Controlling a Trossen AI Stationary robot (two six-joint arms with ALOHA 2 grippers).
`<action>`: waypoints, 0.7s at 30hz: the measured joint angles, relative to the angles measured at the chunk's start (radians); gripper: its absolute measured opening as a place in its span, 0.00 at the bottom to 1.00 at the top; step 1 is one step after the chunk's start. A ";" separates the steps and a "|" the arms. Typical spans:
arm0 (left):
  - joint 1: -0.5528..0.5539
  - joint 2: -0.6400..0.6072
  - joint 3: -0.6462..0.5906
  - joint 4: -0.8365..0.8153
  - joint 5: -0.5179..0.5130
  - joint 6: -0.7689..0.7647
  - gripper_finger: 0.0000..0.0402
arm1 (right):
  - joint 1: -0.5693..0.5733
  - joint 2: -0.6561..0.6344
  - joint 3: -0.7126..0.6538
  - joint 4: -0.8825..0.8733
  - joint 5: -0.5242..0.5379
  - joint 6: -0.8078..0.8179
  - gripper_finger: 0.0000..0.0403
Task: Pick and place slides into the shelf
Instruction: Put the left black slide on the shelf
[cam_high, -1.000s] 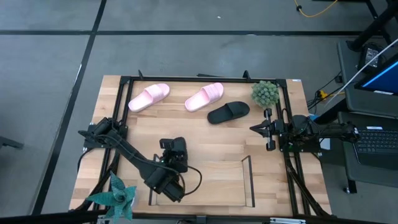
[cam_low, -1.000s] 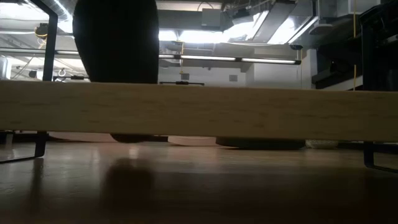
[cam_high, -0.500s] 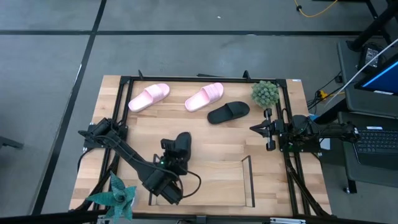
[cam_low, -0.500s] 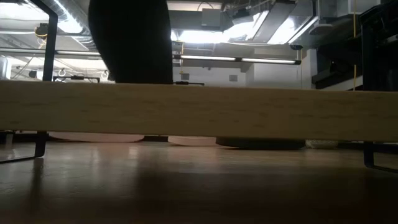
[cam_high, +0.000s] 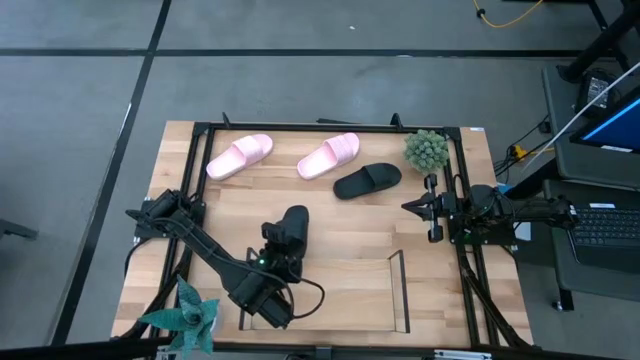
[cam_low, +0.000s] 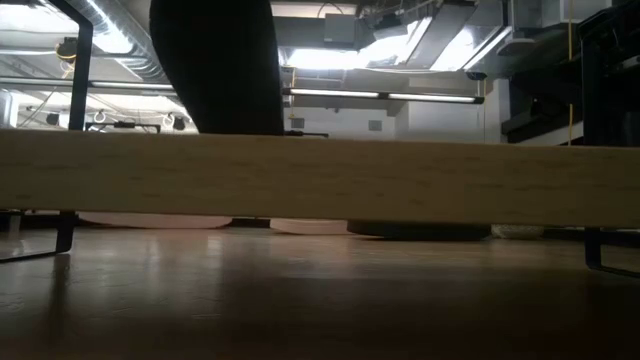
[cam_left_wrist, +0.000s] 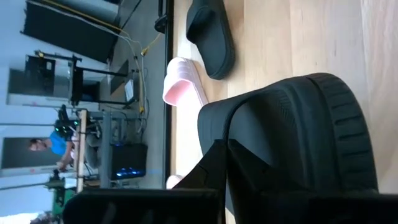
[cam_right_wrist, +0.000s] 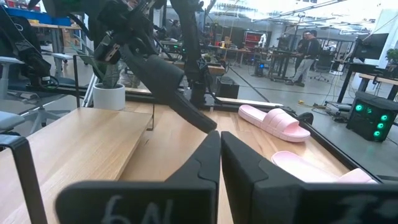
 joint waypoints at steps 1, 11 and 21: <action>-0.002 0.000 0.000 0.000 -0.005 0.017 0.00 | 0.000 0.000 0.000 0.000 0.000 0.000 0.04; -0.040 -0.001 0.000 0.000 -0.075 0.098 0.00 | 0.000 0.000 0.000 -0.023 0.000 0.060 0.04; -0.111 -0.001 0.000 0.030 -0.058 0.058 0.00 | 0.000 0.001 0.000 -0.040 -0.001 0.096 0.04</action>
